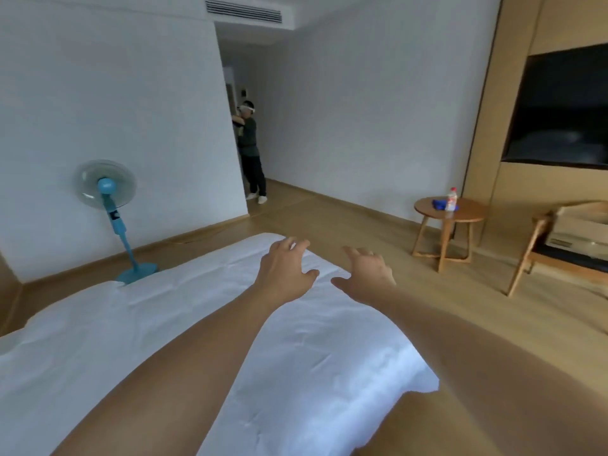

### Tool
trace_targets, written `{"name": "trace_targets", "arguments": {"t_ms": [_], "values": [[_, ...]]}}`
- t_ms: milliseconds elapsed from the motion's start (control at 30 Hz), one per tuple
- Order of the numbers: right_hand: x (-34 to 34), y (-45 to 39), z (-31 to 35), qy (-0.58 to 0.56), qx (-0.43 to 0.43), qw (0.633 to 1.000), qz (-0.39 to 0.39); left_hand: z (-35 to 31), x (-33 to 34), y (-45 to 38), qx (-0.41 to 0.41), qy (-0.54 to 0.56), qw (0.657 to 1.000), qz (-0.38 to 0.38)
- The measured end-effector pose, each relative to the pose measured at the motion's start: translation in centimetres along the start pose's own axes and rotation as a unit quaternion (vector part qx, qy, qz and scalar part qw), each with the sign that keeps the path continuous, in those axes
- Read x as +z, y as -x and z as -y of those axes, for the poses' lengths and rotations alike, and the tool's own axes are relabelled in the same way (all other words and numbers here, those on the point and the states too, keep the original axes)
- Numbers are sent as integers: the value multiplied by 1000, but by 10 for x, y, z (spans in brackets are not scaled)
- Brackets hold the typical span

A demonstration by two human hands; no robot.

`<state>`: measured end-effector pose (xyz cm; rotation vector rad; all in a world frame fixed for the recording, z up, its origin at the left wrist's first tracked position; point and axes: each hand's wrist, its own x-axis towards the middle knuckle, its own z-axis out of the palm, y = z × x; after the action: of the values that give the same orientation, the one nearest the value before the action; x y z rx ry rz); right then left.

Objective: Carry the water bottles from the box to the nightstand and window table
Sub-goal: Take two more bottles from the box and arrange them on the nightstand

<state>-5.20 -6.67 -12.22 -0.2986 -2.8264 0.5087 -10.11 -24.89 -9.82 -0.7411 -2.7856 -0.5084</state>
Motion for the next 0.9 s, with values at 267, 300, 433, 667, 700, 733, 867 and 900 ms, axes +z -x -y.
{"name": "trace_targets", "arguments": {"t_ms": [267,300,433,667,700,733,867,900], "values": [[-59,-16,-167,41,185,980,-63,-143,93,-123,149,86,982,78],[-65,-19,-184,45,205,975,-74,-159,103,-139,167,95,978,83],[-91,-43,-240,57,271,953,-124,-221,140,-208,249,127,956,92],[-133,-106,-321,76,349,918,-169,-313,182,-318,344,153,920,105],[-138,-116,-330,77,357,914,-175,-323,187,-332,355,153,916,109],[-141,-125,-340,79,365,910,-179,-333,192,-345,366,151,911,114],[-143,-152,-385,86,396,897,-177,-371,217,-387,400,144,897,123],[-143,-158,-399,86,404,894,-175,-381,225,-396,404,144,895,126]]}}
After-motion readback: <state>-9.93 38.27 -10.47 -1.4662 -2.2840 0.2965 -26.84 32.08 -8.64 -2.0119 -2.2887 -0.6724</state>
